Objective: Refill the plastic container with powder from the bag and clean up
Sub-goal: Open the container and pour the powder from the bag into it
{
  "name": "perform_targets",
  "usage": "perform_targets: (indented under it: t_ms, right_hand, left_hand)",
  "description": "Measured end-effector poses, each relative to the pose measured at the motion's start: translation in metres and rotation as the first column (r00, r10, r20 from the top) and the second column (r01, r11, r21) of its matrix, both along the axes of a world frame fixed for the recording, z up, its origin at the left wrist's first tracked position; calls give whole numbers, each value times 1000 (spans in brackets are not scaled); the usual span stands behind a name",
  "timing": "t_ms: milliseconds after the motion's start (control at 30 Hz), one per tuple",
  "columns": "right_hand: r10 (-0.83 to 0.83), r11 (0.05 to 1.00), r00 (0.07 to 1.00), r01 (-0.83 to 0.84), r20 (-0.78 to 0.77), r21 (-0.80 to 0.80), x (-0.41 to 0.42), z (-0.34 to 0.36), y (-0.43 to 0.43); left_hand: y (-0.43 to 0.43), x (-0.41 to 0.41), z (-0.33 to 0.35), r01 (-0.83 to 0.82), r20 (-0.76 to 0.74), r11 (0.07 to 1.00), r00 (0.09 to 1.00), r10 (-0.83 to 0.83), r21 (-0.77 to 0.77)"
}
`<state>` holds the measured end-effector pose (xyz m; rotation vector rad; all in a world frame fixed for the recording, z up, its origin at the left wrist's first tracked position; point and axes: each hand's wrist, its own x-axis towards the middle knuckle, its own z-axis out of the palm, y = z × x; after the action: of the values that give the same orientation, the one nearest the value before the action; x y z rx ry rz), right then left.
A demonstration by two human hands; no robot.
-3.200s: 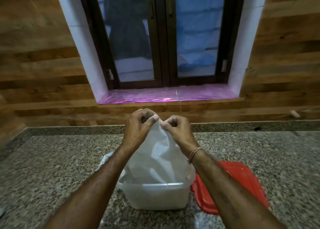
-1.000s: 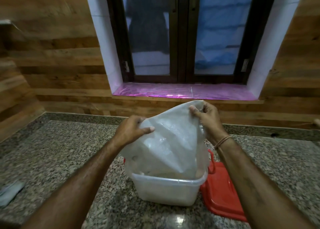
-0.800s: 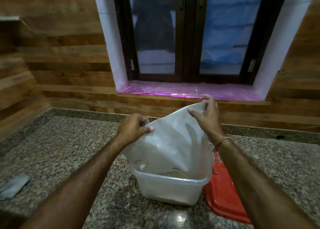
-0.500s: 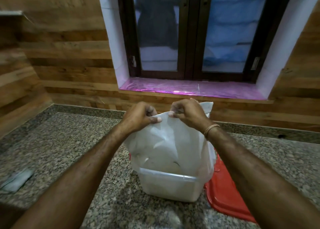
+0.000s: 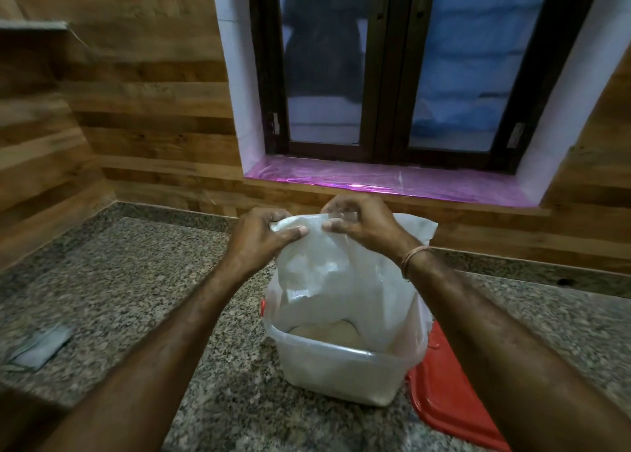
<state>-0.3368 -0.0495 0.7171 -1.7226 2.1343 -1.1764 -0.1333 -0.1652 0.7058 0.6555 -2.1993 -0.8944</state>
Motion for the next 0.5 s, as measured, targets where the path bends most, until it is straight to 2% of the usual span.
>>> perform_targets:
  t_ms: [67, 167, 233, 333, 500]
  right_hand:
    - [1, 1000, 1000, -1, 7, -24, 5, 3, -6]
    - [-10, 997, 994, 18, 112, -69, -3, 2, -6]
    - [-10, 995, 983, 27, 182, -91, -10, 1, -4]
    - [-15, 996, 972, 37, 233, -87, -19, 3, 0]
    - [-58, 994, 970, 79, 238, -78, -17, 0, -4]
  left_hand:
    - [3, -6, 3, 0, -35, 1000, 999, -1, -3]
    - [7, -5, -2, 53, -188, 978, 982, -14, 201]
    - [12, 5, -17, 85, -175, 947, 984, -32, 308]
    - [21, 22, -54, 33, -69, 960, 997, -14, 277]
    - [25, 33, -91, -72, -60, 981, 995, 84, 181]
